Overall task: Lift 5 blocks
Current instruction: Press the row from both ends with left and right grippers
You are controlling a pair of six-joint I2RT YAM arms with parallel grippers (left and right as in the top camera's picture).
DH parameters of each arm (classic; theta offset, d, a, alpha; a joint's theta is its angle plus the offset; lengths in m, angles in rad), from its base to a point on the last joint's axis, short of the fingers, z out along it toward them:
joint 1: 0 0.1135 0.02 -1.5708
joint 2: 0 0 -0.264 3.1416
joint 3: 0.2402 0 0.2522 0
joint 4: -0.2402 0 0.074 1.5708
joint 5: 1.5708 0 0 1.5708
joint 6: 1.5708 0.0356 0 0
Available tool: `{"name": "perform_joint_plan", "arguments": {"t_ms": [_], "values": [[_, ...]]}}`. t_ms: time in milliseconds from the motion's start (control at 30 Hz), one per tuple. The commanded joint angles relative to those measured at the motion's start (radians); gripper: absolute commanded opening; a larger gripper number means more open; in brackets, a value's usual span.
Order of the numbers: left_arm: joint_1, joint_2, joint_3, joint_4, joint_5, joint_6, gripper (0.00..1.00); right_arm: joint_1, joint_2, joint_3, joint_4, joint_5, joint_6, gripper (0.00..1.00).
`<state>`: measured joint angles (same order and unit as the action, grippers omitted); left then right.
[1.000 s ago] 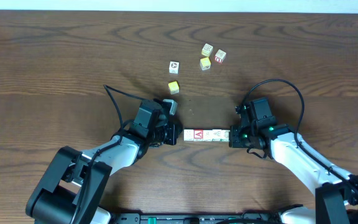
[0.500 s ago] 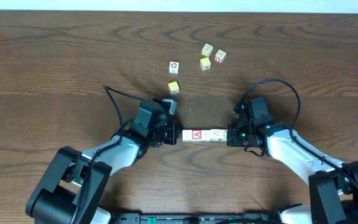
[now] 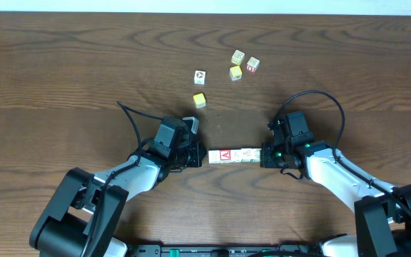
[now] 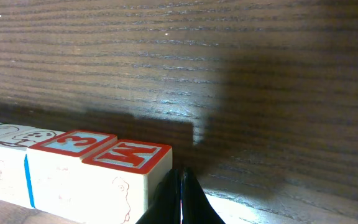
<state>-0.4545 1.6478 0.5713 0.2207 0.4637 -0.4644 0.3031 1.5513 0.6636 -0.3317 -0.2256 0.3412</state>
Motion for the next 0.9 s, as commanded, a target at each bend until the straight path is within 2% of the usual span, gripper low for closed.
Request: {"name": "perform_joint_plan", "arguments": {"t_ms": [0, 300, 533, 867], "values": [[-0.002, 0.011, 0.009, -0.002, -0.047, -0.009, 0.07, -0.014, 0.013, -0.007, 0.003, -0.011, 0.013, 0.01], [-0.002, 0.011, 0.009, -0.004, 0.031, -0.073, 0.07, -0.014, 0.012, -0.007, 0.007, -0.012, 0.013, 0.01], [-0.002, 0.011, 0.009, -0.003, 0.102, -0.072, 0.07, -0.014, 0.012, -0.004, 0.007, -0.016, 0.013, 0.01], [-0.003, 0.011, 0.009, -0.003, 0.132, -0.072, 0.07, -0.014, 0.012, -0.002, 0.011, -0.041, 0.000, 0.01]]}}
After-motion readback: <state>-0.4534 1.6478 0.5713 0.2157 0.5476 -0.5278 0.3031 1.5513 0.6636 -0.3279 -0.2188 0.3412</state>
